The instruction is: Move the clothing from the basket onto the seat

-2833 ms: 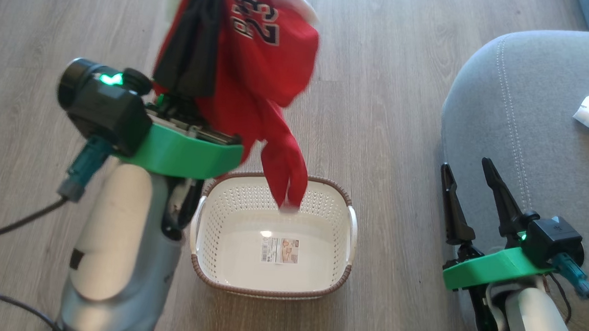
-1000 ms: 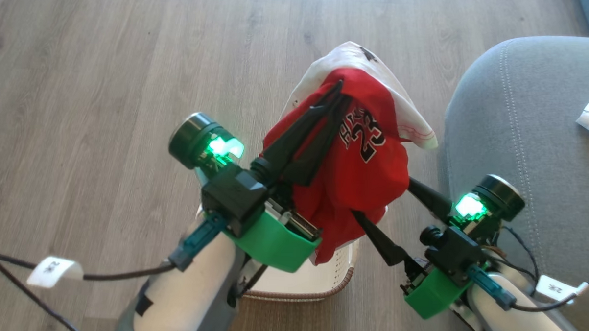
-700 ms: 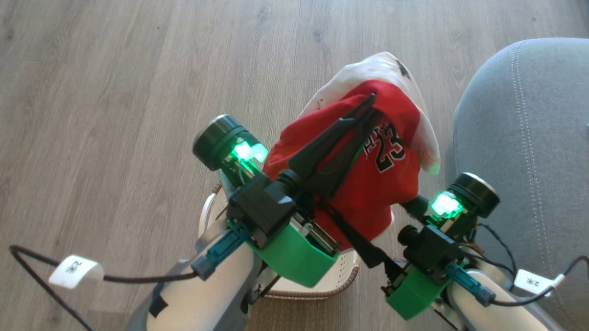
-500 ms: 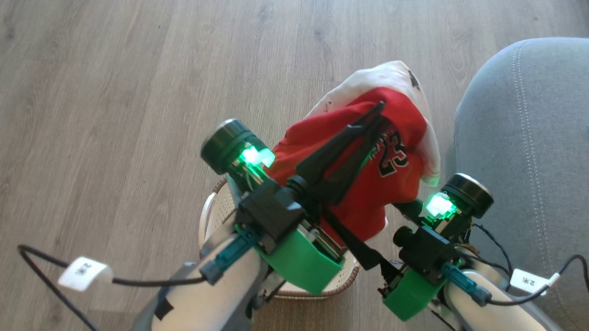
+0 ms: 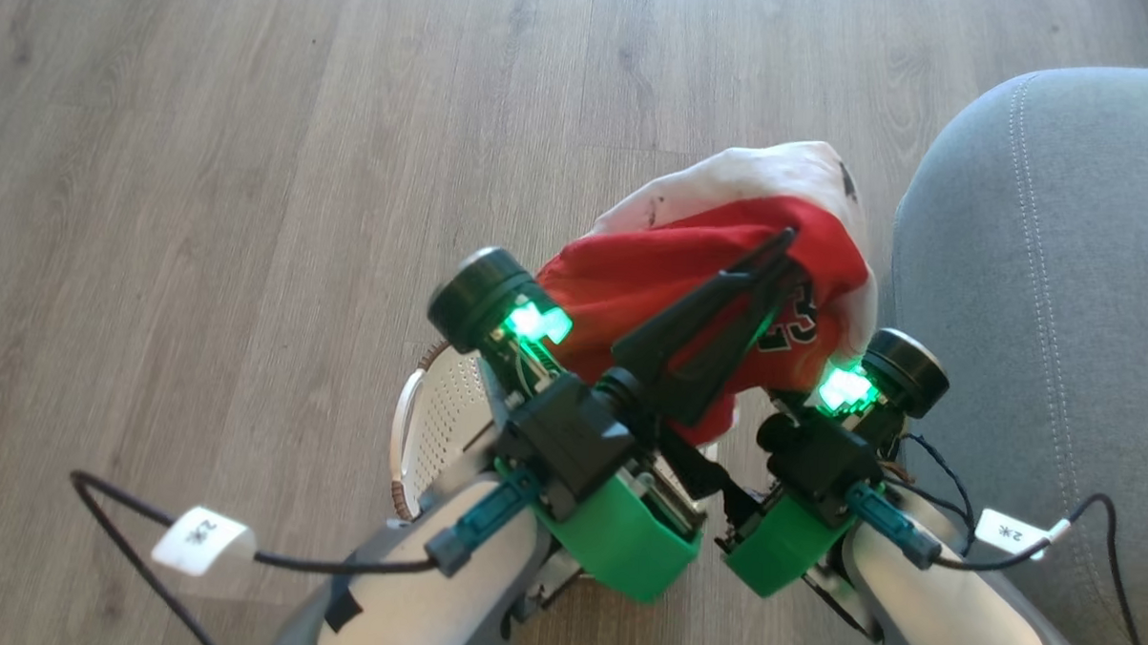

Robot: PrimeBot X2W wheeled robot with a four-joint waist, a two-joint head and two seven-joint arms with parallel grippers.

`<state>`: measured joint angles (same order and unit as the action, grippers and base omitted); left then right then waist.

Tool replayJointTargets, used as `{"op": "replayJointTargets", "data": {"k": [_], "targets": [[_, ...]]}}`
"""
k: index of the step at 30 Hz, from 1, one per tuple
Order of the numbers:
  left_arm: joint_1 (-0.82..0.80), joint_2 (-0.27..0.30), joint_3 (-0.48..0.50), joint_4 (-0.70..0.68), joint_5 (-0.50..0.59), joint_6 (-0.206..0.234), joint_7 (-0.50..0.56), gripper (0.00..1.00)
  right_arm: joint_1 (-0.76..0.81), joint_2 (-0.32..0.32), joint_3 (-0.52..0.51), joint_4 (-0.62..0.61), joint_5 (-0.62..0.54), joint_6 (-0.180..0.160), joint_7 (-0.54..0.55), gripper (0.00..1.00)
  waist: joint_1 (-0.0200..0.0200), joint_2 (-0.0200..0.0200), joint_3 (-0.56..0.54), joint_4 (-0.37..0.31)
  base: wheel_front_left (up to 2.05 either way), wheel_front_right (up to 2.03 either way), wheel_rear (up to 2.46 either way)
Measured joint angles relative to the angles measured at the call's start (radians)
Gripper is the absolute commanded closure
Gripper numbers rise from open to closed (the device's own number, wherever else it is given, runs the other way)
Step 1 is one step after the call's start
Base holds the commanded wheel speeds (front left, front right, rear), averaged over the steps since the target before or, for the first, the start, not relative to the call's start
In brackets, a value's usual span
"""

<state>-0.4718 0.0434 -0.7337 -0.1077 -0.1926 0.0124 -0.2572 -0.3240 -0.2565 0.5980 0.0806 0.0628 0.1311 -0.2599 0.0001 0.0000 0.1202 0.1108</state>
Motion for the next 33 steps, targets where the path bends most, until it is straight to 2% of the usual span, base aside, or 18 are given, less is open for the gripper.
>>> {"op": "replayJointTargets", "data": {"k": [11,20,21,22,28,33], "targets": [[0.001,0.002,-0.078,0.000,-0.012,-0.001,0.000,1.00,0.000,0.098,-0.117,0.075,-0.055,0.000,0.000,0.00,0.0000,0.0000,-0.017,0.013,0.00,0.00,0.00],[0.001,0.004,-0.105,-0.001,-0.023,0.000,0.000,1.00,0.001,0.145,-0.212,0.114,-0.136,0.000,0.000,0.00,0.0000,0.0000,-0.032,0.031,0.00,0.00,0.00],[0.001,0.004,-0.105,-0.001,-0.023,0.000,0.000,1.00,0.001,0.154,-0.224,0.115,-0.135,0.000,0.000,0.76,0.0000,0.0000,-0.033,0.033,0.00,0.00,0.00],[0.001,0.004,-0.105,-0.001,-0.023,0.000,0.000,1.00,0.001,0.162,-0.238,0.114,-0.135,0.000,0.000,1.00,0.0000,0.0000,-0.035,0.035,0.00,0.00,0.00],[0.003,0.004,-0.104,0.000,-0.023,0.001,0.000,1.00,0.008,0.173,-0.278,0.112,-0.146,0.000,0.000,1.00,0.0000,0.0000,-0.046,0.043,0.00,0.00,0.00],[0.005,0.004,-0.097,0.005,-0.023,0.001,0.000,1.00,0.011,0.189,-0.366,0.102,-0.120,0.000,0.000,1.00,0.0000,0.0000,-0.054,0.048,0.00,0.00,0.00]]}}
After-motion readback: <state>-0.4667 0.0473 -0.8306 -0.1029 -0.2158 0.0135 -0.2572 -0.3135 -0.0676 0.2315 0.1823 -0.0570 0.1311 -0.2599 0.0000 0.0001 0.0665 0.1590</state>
